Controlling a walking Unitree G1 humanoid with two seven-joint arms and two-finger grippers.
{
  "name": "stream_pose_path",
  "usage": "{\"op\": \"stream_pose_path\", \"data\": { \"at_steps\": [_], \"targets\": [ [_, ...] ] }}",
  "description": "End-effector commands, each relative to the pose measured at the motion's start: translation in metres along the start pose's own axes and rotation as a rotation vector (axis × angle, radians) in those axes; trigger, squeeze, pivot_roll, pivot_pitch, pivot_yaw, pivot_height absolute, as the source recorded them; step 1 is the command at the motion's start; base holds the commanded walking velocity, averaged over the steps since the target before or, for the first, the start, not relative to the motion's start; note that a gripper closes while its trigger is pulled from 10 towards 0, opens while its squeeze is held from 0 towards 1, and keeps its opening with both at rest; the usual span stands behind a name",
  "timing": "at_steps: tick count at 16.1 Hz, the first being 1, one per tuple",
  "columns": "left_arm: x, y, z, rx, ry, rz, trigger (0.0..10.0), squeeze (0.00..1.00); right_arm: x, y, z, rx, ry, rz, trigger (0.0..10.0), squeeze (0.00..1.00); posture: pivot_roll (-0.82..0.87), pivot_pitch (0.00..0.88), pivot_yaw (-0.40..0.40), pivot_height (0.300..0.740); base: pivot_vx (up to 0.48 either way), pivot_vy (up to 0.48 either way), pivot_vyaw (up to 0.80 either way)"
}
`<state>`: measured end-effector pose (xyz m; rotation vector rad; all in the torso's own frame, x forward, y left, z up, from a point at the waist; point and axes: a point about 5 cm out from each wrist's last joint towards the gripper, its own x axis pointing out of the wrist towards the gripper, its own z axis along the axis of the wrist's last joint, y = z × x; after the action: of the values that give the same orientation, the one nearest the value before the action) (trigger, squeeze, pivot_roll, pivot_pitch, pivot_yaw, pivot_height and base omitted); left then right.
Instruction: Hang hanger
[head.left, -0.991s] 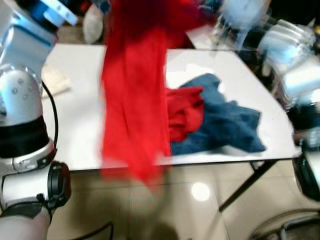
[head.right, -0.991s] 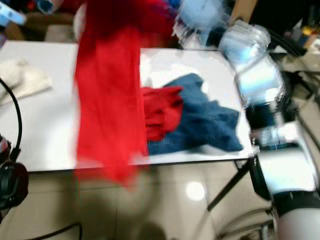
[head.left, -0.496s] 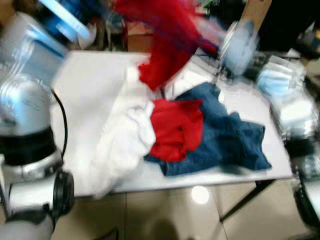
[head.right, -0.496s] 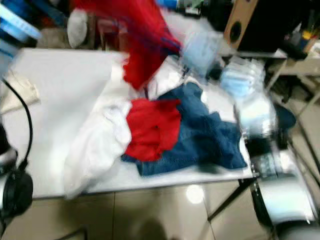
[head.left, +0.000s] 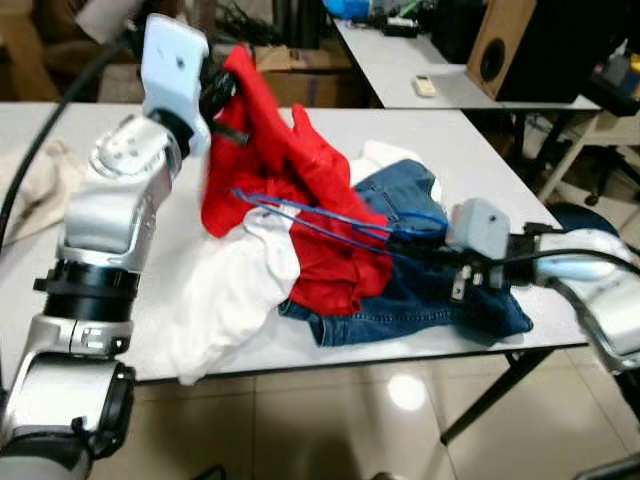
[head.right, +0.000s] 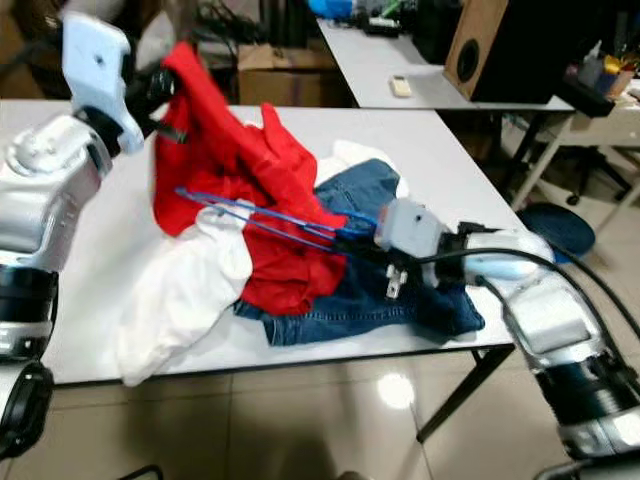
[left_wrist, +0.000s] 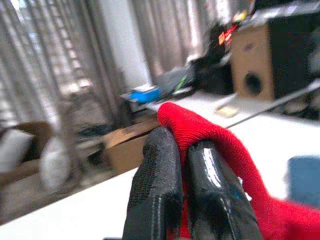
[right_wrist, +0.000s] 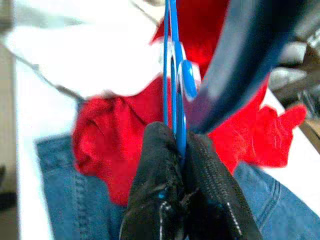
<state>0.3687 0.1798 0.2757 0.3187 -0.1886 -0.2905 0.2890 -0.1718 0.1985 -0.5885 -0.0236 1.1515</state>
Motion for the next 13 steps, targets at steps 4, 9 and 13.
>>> {"op": "stream_pose_path", "data": {
  "at_steps": [4, 9, 13],
  "targets": [
    [-0.004, 0.012, -0.059, 0.249, 0.225, 0.008, 10.0, 0.00, -0.034, -0.002, 0.015, 0.079, -0.028, 0.055, 10.0, 0.00, -0.06, 0.000, -0.014, 0.740, 0.000, 0.000, 0.00],
    [-0.023, -0.012, -0.082, 0.183, 0.231, -0.297, 10.0, 0.54, -0.052, -0.025, 0.034, 0.180, -0.174, -0.166, 10.0, 0.00, -0.05, 0.000, -0.027, 0.740, 0.000, 0.000, 0.00],
    [-0.049, -0.039, -0.048, 0.115, 0.040, -0.610, 10.0, 1.00, -0.037, -0.041, 0.025, 0.358, -0.169, -0.524, 10.0, 0.00, -0.05, 0.000, -0.037, 0.740, 0.000, 0.000, 0.00]
  ]
}}
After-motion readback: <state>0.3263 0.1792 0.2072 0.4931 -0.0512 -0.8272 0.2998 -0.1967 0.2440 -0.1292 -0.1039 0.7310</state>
